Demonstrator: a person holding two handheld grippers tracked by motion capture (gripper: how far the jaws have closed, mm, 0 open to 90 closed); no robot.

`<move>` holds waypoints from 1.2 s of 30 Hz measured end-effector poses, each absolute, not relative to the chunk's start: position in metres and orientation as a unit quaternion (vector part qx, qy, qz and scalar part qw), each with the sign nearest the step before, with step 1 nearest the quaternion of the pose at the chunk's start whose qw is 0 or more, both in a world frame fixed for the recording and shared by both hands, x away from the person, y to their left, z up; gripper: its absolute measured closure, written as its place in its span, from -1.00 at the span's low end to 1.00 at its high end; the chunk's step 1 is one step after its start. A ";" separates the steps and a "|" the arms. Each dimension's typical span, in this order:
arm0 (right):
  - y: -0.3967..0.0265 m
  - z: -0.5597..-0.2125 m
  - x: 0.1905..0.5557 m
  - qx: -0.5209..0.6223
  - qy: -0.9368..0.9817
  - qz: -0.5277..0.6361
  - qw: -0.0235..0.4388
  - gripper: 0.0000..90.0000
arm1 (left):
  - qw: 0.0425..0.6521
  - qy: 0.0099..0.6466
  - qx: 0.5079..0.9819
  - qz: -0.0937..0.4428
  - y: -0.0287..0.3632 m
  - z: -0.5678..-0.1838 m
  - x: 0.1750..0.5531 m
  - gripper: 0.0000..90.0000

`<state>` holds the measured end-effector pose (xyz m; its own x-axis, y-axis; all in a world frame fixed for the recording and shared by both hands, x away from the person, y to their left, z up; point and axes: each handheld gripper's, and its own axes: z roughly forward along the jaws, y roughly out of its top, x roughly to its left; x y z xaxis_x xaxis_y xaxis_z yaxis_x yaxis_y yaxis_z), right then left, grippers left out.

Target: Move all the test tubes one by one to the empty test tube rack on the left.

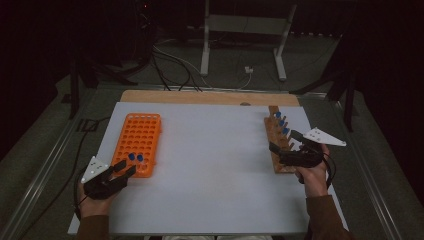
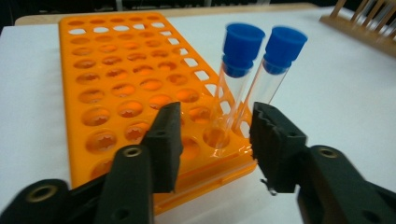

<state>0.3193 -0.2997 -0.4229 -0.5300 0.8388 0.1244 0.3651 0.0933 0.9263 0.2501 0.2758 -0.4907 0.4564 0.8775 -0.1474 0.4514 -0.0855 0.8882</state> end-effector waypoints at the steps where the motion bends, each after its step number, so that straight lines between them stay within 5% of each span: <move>1: -0.300 -0.423 0.319 0.428 0.703 0.520 0.228 -0.98 | 0.491 0.473 0.700 0.214 0.278 -0.491 0.249 0.12; 6: -0.300 -0.423 0.320 0.428 0.703 0.520 0.227 -0.98 | 0.506 0.463 0.696 0.212 0.277 -0.487 0.243 0.02; 13: -0.300 -0.424 0.320 0.429 0.704 0.518 0.227 -0.98 | 0.526 0.435 0.689 0.247 0.257 -0.471 0.233 -0.43; 36: -0.305 -0.434 0.328 0.443 0.701 0.507 0.236 -0.98 | 0.570 0.371 0.698 0.223 0.190 -0.443 0.259 -0.80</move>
<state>0.3277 -0.3048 -0.4343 -0.4957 0.8605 0.1173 0.3812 0.0942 0.9197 0.2591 0.1897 -0.4429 0.6256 0.7721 -0.1119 0.2644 -0.0749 0.9615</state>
